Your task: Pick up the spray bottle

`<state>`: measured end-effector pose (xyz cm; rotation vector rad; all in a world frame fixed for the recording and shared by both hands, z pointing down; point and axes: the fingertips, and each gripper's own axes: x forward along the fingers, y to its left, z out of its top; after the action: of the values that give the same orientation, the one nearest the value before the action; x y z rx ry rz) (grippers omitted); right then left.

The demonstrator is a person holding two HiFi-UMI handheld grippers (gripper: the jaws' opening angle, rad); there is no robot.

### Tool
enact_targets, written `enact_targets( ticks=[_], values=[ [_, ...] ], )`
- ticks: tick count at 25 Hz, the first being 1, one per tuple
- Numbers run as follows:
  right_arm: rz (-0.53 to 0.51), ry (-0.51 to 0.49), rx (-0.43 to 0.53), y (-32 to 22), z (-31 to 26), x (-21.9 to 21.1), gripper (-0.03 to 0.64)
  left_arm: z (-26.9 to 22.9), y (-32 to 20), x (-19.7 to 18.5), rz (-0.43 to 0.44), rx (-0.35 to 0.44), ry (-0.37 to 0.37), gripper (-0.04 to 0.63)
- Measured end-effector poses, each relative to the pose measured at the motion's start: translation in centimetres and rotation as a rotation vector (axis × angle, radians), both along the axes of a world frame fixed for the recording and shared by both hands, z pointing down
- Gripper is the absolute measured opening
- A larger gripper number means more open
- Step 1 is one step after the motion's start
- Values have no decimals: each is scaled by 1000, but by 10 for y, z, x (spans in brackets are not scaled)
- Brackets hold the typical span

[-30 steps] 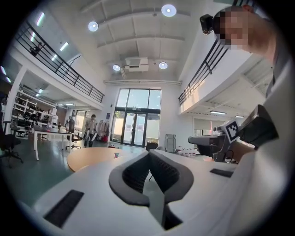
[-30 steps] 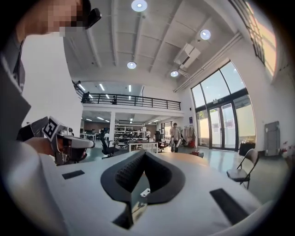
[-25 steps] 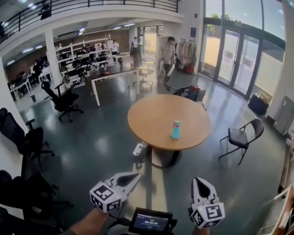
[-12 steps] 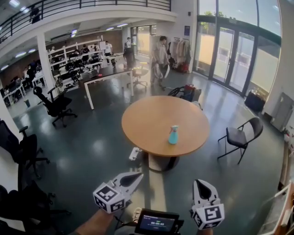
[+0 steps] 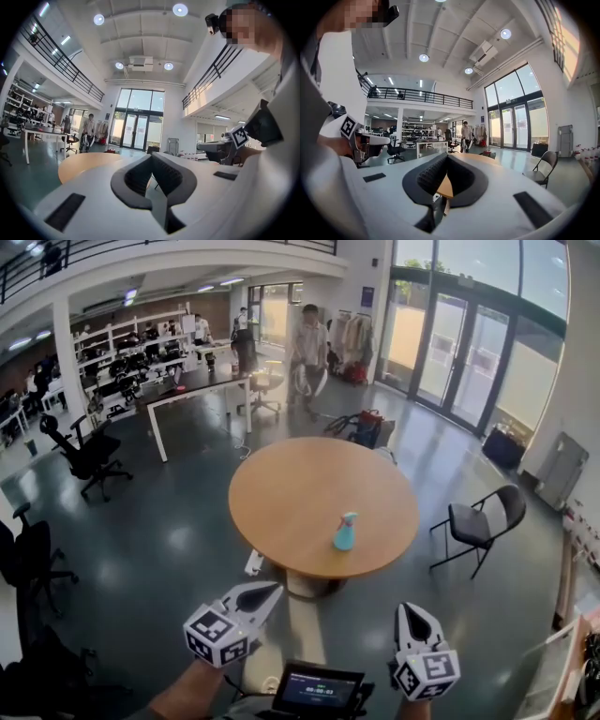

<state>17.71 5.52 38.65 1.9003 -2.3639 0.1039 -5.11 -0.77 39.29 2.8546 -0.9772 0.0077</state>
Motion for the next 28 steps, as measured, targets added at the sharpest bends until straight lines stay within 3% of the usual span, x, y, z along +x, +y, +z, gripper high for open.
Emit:
enact_targets(
  ticks=[5, 13, 22, 28],
  values=[
    [-36, 46, 46, -32, -6, -16, 5, -1, -40, -10, 19, 15, 20, 0],
    [8, 7, 79, -68, -20, -21, 6, 2, -85, -10, 50, 27, 15, 0],
    [-84, -49, 99, -142, -20, -10, 8, 8, -148, 4, 16, 31, 1, 0],
    [-119, -21, 109, -201, -28, 9, 8, -12, -194, 22, -19, 66, -18, 0]
  ],
)
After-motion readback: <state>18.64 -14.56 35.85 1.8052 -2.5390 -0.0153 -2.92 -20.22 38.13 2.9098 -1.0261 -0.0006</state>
